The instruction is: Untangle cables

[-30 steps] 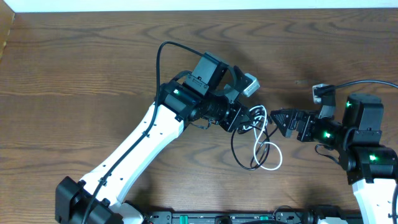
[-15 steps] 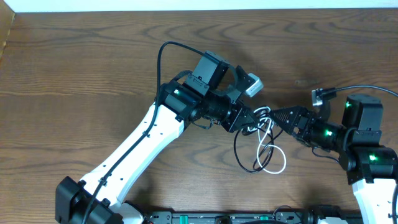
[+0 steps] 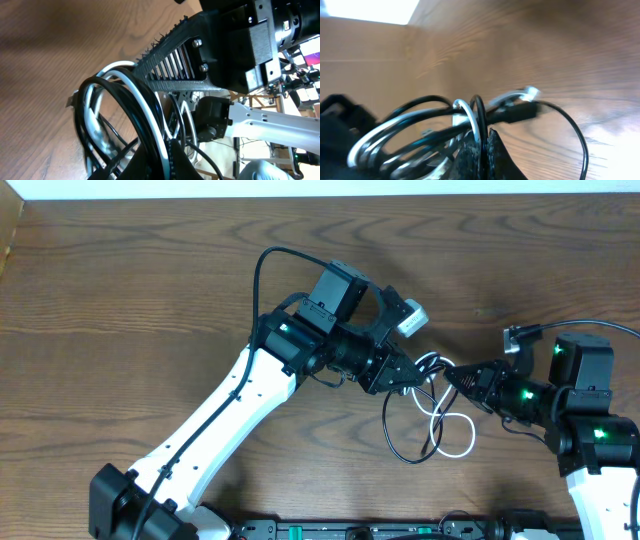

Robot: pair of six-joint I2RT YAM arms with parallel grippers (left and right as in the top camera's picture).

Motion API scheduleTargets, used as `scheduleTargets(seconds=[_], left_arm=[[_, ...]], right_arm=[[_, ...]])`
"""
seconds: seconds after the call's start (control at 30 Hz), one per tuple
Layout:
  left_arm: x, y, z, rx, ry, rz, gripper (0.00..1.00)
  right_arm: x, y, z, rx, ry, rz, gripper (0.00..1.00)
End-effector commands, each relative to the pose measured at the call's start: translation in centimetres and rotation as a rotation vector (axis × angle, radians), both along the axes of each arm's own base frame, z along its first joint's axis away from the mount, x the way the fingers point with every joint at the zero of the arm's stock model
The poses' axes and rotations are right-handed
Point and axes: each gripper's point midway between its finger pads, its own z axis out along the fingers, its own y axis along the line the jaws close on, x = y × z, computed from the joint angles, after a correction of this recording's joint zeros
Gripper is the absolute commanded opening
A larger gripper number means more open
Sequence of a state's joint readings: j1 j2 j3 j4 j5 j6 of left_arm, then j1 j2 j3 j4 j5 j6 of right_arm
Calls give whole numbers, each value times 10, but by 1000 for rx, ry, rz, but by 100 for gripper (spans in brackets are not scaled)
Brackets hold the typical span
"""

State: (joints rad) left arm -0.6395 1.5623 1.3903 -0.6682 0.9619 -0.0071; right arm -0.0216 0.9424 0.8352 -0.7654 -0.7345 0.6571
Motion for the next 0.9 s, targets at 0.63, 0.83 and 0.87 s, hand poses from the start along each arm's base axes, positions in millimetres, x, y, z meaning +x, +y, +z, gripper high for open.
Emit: scheduleTargets(seconds=[0.63,0.83,0.87], left_arm=[[66,105,-74,656,-208,431,7],[50,72,-60,475,-119,336,7],[47,64,-56,430,-112,307,7]], right_arm=[[-16,-129,-59,-727,175,-379,1],[-4,-102,-53,-589,118,-309,36],[-2,-95,-50,-552,105,-288,43]])
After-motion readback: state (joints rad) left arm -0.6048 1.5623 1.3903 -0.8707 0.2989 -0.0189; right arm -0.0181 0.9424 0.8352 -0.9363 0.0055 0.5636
